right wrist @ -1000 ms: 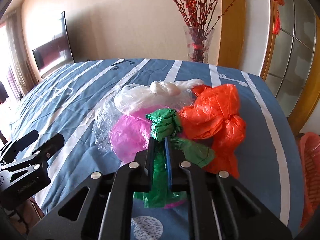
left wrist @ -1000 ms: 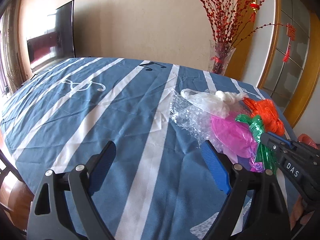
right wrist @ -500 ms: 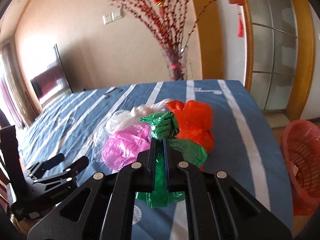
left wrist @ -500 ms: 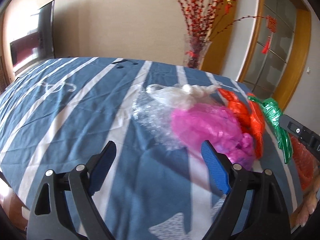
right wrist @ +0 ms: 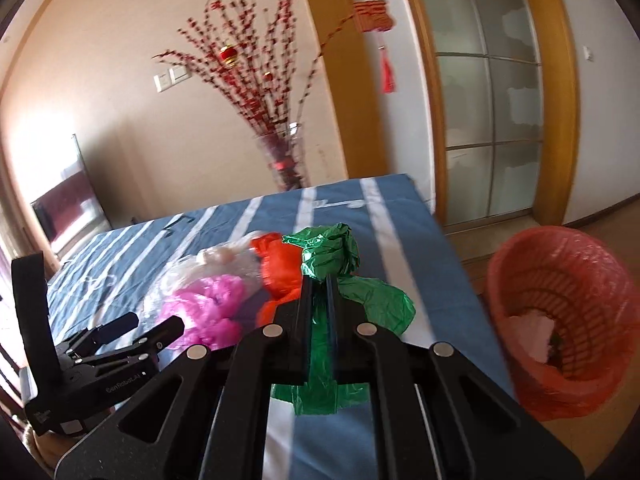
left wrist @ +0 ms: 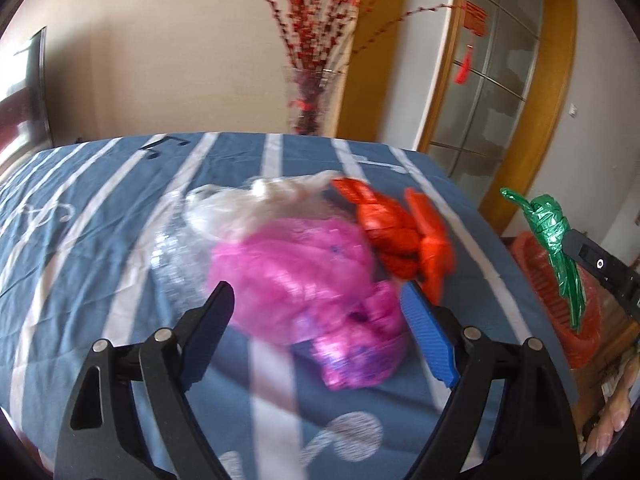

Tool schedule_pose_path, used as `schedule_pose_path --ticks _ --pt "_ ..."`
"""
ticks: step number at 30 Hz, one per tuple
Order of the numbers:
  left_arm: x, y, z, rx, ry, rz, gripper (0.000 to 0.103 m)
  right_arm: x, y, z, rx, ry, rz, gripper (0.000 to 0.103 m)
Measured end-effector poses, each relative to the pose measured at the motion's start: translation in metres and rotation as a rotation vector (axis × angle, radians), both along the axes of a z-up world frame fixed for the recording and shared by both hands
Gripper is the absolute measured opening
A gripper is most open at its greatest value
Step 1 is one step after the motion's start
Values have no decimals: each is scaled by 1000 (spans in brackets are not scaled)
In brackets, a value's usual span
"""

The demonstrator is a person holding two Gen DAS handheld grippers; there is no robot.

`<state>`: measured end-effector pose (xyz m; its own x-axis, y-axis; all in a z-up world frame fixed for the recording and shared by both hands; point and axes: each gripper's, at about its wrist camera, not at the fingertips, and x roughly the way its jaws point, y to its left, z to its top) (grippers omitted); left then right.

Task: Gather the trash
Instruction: 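Grasp the red bag with the left tool while the right tool carries the green bag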

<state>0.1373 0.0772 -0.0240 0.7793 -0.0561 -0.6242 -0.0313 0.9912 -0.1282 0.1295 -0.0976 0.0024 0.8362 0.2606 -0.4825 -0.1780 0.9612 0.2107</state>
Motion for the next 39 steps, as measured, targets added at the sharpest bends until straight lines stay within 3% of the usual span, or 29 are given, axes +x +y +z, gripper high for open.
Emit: schedule_pose_path --ticks 7,14,17,19,24,32,39 --pt "33 -41 0 -31 31 -103 74 -3 -30 -3 0 0 -75 7" --pt "64 -84 -27 63 136 -150 62 -4 -57 -13 23 26 -120 7" --pt "71 -88 -36 60 174 -155 44 -4 -64 -17 31 36 -128 7" --pt "75 -89 -41 38 197 -173 10 -5 -66 -19 35 41 -132 7" --pt "62 -87 -32 15 142 -216 5 -6 -73 -20 40 41 -142 7" --pt "38 -91 1 -26 30 -285 4 -12 -81 -18 44 27 -166 7" --pt "23 -114 24 -46 -22 -355 4 -19 -91 -13 39 11 -192 7"
